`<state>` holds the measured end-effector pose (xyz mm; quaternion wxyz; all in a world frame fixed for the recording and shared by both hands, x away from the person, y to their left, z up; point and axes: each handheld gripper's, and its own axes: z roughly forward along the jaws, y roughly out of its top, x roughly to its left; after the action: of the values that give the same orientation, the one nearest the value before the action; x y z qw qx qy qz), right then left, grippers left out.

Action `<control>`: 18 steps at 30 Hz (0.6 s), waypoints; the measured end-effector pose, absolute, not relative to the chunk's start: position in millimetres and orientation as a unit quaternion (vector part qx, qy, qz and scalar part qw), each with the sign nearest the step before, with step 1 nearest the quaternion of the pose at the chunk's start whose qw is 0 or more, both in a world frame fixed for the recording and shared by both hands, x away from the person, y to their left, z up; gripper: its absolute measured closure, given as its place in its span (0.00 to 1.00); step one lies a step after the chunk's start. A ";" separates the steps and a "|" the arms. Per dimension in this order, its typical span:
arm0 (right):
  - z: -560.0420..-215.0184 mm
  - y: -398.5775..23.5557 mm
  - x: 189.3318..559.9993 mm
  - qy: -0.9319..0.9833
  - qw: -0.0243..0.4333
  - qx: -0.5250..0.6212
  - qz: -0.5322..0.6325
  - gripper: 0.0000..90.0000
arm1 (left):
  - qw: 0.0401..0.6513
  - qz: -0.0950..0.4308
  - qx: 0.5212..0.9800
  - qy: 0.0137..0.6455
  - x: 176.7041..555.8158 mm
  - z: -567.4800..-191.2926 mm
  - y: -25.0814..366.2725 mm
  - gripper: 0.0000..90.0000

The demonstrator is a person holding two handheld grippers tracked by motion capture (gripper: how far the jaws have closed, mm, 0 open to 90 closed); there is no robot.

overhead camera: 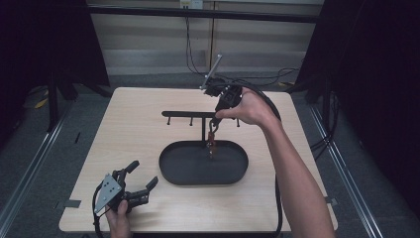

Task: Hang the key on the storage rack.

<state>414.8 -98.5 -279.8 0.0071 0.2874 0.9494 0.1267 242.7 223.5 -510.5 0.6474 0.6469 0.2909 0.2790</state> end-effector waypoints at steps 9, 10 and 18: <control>-280.9 -102.7 413.2 0.948 -0.010 0.289 0.134 0.77 | 0.648 0.278 0.647 0.291 242.7 -510.4 223.4 0.17; -281.1 -103.7 412.7 0.947 -0.011 0.291 0.133 0.77 | 0.648 0.278 0.647 0.292 242.8 -510.4 223.4 0.17; -285.7 -111.3 409.6 0.944 -0.034 0.298 0.136 0.64 | 0.646 0.279 0.648 0.291 242.8 -510.4 223.7 0.17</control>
<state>409.6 -111.3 -285.7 -0.0337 0.2984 0.9441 0.1356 242.8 223.7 -510.4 0.6461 0.6482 0.2909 0.2789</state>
